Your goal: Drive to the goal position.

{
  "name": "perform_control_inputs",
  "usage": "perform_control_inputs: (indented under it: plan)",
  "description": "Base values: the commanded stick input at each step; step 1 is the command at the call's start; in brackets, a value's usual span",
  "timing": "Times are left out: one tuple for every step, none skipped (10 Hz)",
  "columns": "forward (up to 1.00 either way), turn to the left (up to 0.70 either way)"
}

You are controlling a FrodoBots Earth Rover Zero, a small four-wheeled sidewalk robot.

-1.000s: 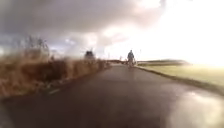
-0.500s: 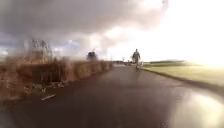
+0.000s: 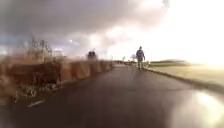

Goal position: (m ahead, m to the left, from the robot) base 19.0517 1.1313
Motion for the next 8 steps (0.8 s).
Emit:
perform_control_inputs:
  plan:
    - [0.70, 0.00]
    - [0.70, 0.00]
    - [0.70, 0.00]
    - [0.70, 0.00]
    - [0.70, 0.00]
    - [0.70, 0.00]
    - [0.70, 0.00]
    - [0.70, 0.00]
